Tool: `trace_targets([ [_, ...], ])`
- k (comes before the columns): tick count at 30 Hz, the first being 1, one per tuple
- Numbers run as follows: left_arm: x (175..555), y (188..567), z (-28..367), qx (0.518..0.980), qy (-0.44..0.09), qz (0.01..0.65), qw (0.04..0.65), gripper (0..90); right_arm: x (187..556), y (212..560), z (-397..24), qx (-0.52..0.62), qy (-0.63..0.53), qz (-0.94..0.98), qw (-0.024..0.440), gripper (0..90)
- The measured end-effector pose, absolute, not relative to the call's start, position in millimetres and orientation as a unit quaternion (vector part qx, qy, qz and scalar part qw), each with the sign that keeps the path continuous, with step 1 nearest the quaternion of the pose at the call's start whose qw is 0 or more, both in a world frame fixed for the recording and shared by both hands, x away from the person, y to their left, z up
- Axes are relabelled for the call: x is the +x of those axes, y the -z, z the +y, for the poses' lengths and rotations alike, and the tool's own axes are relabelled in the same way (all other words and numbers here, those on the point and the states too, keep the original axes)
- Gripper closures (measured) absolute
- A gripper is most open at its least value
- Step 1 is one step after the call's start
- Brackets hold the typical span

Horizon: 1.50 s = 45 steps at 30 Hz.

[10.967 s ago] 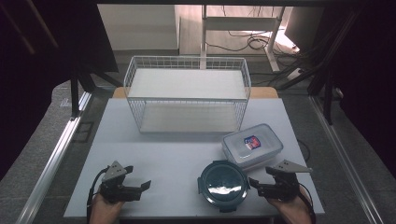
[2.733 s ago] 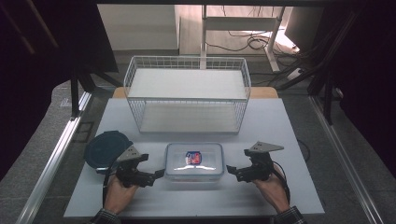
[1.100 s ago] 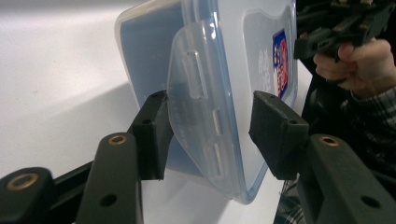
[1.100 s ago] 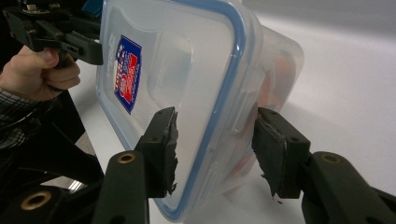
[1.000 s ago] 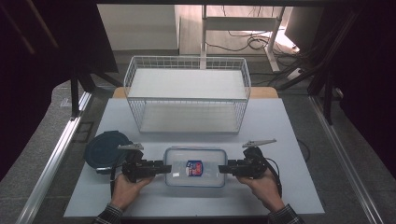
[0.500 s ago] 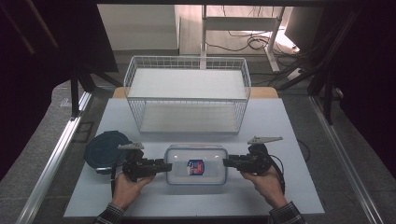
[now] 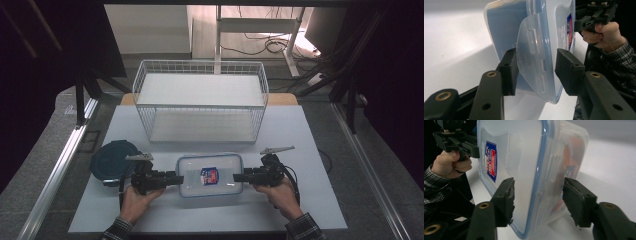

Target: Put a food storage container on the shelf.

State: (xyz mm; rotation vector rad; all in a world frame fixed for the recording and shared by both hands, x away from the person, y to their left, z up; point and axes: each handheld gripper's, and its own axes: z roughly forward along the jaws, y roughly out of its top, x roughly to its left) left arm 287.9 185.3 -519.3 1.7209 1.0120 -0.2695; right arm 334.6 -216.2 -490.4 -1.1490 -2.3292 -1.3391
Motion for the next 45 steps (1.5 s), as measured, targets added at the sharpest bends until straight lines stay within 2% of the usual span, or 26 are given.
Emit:
trace_targets([
  [1, 288.2, 520.4, 185.2, 0.718, 0.115, 0.426, 0.538, 53.8, 334.5, 489.1, -217.8, -0.393, 0.457, -0.791, 0.106, 49.7],
  [6, 287.7, 519.2, 182.5, 0.713, 0.109, 0.437, 0.537, 52.8, 332.9, 486.7, -218.4, -0.405, 0.45, -0.787, 0.115, 51.3],
  [12, 290.0, 516.6, 181.9, 0.7, 0.104, 0.452, 0.544, 52.9, 326.6, 478.7, -214.8, -0.404, 0.453, -0.791, 0.081, 52.6],
  [16, 292.8, 506.4, 184.4, 0.693, 0.097, 0.45, 0.555, 52.9, 327.5, 472.1, -216.5, -0.402, 0.472, -0.781, 0.081, 53.5],
  [24, 303.9, 478.6, 187.9, 0.699, 0.073, 0.443, 0.556, 52.3, 336.3, 452.1, -211.9, -0.389, 0.484, -0.781, 0.066, 53.5],
  [33, 320.5, 437.1, 193.0, 0.705, 0.046, 0.425, 0.566, 52.0, 352.2, 411.3, -206.5, -0.37, 0.5, -0.782, 0.04, 53.5],
  [45, 341.9, 387.6, 202.9, 0.71, 0.017, 0.415, 0.568, 52.1, 377.6, 372.4, -196.9, -0.355, 0.521, -0.776, 0.031, 53.5],
])
